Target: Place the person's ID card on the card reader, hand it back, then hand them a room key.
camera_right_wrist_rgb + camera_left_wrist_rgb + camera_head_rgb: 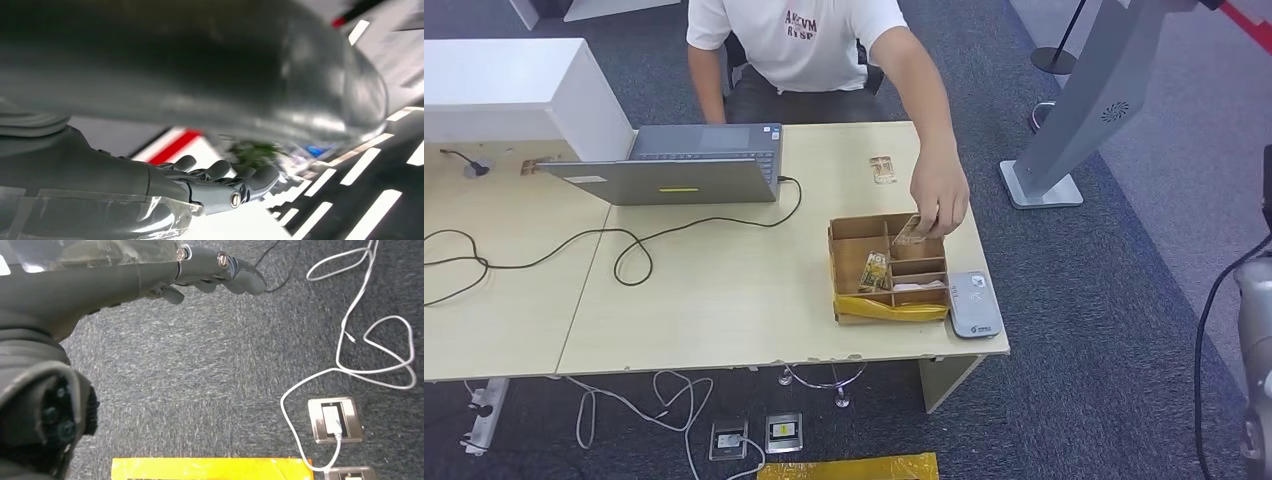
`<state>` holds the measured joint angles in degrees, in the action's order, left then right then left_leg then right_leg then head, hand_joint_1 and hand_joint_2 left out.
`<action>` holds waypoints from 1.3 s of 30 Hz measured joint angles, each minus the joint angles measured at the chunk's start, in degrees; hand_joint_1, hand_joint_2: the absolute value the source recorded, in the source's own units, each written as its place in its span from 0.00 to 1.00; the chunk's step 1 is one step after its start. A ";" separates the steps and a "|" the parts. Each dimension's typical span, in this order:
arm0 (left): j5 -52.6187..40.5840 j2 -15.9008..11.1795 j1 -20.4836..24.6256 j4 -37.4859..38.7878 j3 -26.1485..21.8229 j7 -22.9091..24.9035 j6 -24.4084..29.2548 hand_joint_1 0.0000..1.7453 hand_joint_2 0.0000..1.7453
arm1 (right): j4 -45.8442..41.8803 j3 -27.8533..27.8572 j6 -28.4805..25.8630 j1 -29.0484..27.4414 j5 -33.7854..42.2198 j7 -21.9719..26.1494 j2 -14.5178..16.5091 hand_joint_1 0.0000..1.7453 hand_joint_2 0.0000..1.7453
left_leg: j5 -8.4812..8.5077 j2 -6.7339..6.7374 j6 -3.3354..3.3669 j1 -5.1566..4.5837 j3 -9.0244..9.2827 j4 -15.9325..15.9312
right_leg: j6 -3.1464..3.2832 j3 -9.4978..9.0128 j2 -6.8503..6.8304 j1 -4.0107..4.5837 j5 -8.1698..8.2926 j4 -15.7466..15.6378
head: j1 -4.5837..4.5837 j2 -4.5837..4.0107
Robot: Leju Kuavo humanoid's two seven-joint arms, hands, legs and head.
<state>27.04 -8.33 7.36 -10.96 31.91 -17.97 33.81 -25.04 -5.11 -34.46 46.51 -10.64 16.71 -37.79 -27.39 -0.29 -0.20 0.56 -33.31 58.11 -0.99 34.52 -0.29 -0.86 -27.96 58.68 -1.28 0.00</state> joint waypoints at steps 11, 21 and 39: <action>-1.22 -0.69 0.05 0.01 0.01 2.87 -1.78 0.00 0.00 | 6.67 10.78 4.61 -28.15 3.16 -13.22 1.23 0.00 0.00 | -0.16 -0.35 -0.14 0.18 0.00 -0.04 | 0.11 -0.18 -0.34 0.18 -0.32 0.00 | -0.01 0.00; -0.99 -1.85 0.28 0.01 0.03 4.63 -4.06 0.00 0.00 | 11.27 12.82 21.86 -37.93 -0.52 -31.61 9.42 0.00 0.00 | -0.22 -0.08 -0.22 0.24 0.22 -0.07 | 0.15 -0.26 -0.01 0.24 -0.39 0.02 | 0.02 0.00; -2.34 -2.67 0.59 0.01 0.17 5.12 -5.26 0.00 0.00 | 12.62 12.61 35.45 -38.64 -4.05 -30.41 14.37 0.00 0.00 | -0.22 -0.03 -0.22 0.20 0.33 -0.07 | 0.15 -0.35 0.04 0.19 -0.38 0.02 | -0.01 0.00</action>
<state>24.69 -10.99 7.95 -10.95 32.08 -12.85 28.55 -12.43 7.50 0.99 7.86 -14.69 -13.70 -23.41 -27.61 -0.32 -0.41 0.76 -32.98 58.04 -0.84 34.17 -0.25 -0.66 -28.35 58.70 -1.29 0.00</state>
